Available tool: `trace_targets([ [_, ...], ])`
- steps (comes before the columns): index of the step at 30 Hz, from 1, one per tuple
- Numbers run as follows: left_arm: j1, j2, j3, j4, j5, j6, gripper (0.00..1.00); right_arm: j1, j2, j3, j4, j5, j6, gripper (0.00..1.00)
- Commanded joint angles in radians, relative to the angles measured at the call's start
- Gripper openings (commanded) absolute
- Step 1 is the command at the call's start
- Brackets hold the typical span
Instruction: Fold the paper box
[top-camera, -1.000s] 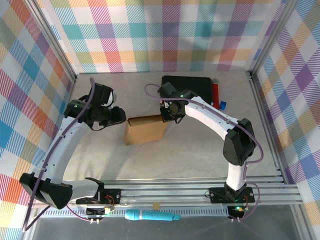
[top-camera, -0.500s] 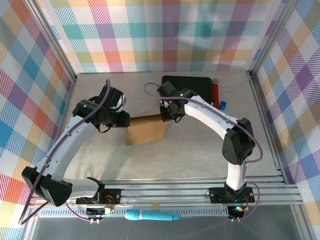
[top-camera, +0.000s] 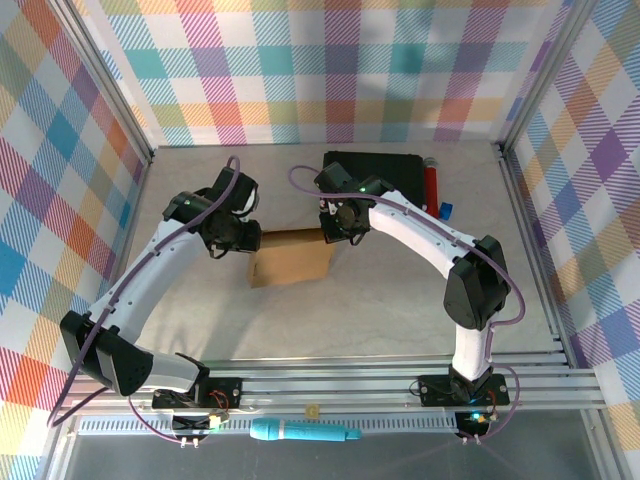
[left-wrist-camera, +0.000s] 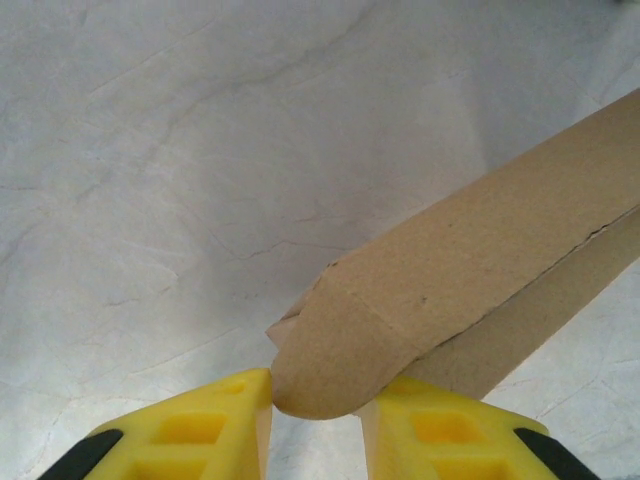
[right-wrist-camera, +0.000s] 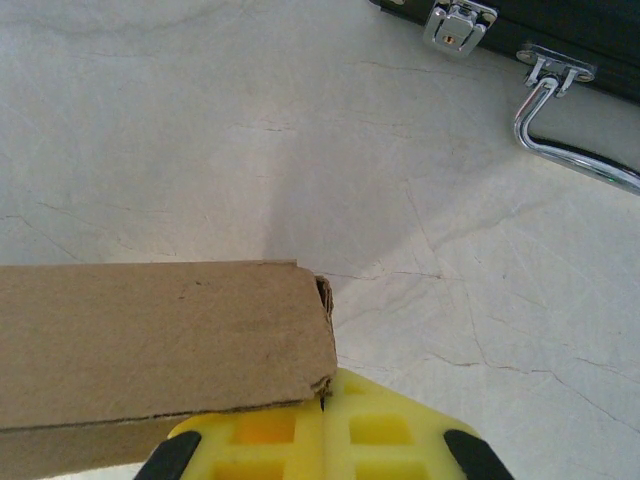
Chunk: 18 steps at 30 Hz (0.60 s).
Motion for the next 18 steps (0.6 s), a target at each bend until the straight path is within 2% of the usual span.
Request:
trace_targets([
  [1,-0.008,0.006,0.028,0.024,-0.01,0.021,0.27,0.004,0.004,0.013,-0.031,0.001,-0.002,0.0],
  [9,-0.008,0.034,0.035,0.029,-0.001,0.021,0.18,0.004,0.002,0.015,-0.032,0.001,-0.002,0.0],
  [15,-0.008,0.05,0.064,0.012,0.0,0.014,0.01,0.004,-0.003,0.015,-0.032,0.006,-0.003,0.0],
  [18,-0.008,0.058,0.075,-0.002,0.006,0.003,0.0,0.004,-0.003,0.021,-0.036,0.014,-0.004,0.0],
])
